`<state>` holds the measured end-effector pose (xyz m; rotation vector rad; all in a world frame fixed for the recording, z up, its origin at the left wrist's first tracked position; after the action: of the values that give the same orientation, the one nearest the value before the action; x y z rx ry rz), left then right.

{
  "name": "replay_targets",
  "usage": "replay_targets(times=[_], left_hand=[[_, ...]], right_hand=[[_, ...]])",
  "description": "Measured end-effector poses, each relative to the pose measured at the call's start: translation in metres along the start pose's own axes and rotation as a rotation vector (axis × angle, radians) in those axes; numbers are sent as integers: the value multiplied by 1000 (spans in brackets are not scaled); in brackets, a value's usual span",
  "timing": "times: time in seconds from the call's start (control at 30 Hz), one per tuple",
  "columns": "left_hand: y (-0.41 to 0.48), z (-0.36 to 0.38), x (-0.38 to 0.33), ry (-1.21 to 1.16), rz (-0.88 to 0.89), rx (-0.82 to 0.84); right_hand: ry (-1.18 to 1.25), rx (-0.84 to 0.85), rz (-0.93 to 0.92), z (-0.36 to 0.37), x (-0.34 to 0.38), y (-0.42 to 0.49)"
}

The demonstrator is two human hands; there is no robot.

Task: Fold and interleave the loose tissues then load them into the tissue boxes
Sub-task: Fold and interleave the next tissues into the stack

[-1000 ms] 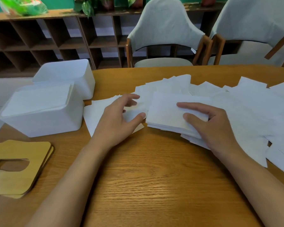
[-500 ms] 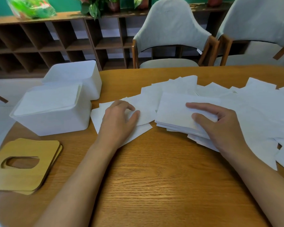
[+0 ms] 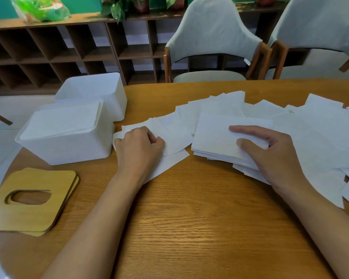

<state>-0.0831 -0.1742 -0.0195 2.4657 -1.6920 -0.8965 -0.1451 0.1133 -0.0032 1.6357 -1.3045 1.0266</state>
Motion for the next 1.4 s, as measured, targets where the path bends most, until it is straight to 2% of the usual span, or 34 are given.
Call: replay_targets(times=[0.4,0.63,0.8,0.93,1.07,1.17,1.27,1.33,1.4], left_hand=[[7,10,4,-119,20,71],[3,-22,-18,-293,152,-30],[0,-28,-27,-451,181,-8],[1,-31,-37,-794,276,100],[-3,-36,-44,-915,367,171],[-7,-36,-50,-1054,346,332],[-14,-31,-58,-1058,363,541],[-21,-26,-62,-974,407,625],[-27,-18,-68,-907,427,694]], right_hand=[[-11,10,-18,3,1,-2],[-4,-9,-17,0,1,0],[-25,-8,-16,0,0,1],[-67,-6,-11,2,-2,0],[-92,-41,0,-1,-3,3],[-56,-40,10,-1,-2,3],[-31,80,-17,5,2,0],[-74,203,-46,12,6,-4],[13,277,-2,19,7,-7]])
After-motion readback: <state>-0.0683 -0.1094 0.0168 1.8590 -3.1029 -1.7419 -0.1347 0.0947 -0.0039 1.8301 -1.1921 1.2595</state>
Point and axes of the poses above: each hand's wrist, its own y-axis towards the middle knuckle, its own z-axis out of the palm, x = y × z, the point moved 6 cm from there along y, towards the middle knuckle, and after that the axes turned 10 degrees about z, right-handed, at the moved point
